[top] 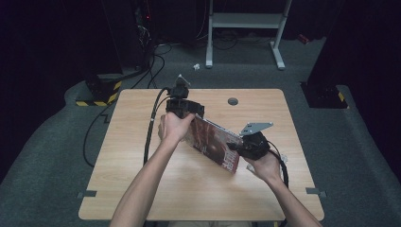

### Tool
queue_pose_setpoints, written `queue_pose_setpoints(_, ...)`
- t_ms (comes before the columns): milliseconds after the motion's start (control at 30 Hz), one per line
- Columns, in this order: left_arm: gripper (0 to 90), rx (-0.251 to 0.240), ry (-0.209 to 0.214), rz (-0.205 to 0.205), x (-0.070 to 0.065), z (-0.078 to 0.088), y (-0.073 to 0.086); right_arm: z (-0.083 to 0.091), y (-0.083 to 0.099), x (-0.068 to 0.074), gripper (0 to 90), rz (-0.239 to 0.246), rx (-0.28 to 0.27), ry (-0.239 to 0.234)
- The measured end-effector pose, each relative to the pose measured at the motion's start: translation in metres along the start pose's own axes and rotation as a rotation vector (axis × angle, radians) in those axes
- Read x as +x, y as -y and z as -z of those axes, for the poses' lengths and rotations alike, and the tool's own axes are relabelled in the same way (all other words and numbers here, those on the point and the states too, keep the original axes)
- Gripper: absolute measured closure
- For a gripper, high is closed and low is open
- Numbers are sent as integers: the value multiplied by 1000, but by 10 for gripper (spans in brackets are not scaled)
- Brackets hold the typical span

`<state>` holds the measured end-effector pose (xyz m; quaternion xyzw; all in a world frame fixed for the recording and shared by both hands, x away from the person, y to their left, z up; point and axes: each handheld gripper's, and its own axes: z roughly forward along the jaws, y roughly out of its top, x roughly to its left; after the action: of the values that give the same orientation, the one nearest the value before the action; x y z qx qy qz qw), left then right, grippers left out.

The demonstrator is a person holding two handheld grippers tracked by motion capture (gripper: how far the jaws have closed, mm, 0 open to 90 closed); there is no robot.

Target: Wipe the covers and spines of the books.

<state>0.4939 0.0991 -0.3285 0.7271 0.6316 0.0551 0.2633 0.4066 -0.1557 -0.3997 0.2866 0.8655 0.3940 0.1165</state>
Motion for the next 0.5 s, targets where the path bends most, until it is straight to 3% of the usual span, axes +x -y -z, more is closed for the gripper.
queue_pose_setpoints(500,242,39,-56,5,-8,-18,-5,1,-4,9,840,22,-10,6)
